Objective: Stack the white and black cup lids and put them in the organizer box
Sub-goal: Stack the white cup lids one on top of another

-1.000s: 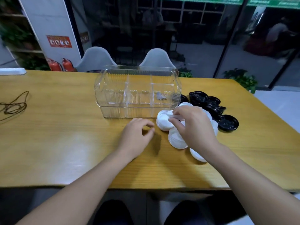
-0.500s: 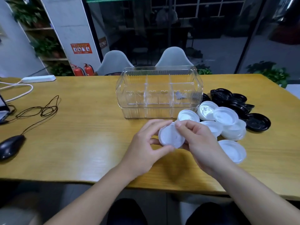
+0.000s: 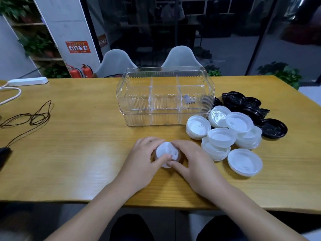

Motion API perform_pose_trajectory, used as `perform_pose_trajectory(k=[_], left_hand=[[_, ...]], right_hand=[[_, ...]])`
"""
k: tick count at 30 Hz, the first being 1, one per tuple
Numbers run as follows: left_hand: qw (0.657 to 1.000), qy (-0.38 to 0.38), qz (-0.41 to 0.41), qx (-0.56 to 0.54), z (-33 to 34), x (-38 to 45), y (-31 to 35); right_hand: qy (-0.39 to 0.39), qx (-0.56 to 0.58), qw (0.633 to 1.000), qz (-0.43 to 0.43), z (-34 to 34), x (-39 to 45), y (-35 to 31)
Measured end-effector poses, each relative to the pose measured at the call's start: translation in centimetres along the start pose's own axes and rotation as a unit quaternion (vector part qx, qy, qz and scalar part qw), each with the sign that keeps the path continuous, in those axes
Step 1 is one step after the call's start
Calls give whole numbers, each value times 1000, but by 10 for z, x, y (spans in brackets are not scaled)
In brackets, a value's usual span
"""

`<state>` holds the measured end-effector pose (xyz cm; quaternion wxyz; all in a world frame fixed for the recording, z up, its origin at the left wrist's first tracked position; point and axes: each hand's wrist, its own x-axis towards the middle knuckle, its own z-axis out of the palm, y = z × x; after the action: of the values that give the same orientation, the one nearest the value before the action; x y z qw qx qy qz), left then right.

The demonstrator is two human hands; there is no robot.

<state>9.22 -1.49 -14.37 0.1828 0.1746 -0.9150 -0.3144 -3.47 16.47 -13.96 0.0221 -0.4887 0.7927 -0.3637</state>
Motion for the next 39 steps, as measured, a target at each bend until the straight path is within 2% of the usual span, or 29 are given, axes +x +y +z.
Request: perform_pose_trajectory(k=[5,14,16,20,22,25,30,34,39], left_hand=[[997,7,-16,72,5,-1,-6],[999,-2,-25,41,2,-1,-7],[999,-9,-17,41,2,-3,-7],[999,-19,6,49,4,-5,-7],[998,-23,11,64,4,-4,-8],[997,-20,11,70,5,-5,-7],[998,-22,3,62,4,-6,-3],[998,-23,3,63,3,-7,-2],[998,-24,7,60,2,-7,-1]], right_hand=[[-23,-44,999,-12,7,1,4],[-19,-10,1000,-13,0,-5,7],[4,-12,999,-32,-10,-11,7],[137,-94,984,-70,-53,-16,23],[164,-158,973,-45,-76,-14,42],[152,-215,965,10,-92,-14,67],[147,-238,960,8,-91,-13,72],[166,-229,959,23,-89,-9,65],[158,-156,973,54,-91,-10,64]])
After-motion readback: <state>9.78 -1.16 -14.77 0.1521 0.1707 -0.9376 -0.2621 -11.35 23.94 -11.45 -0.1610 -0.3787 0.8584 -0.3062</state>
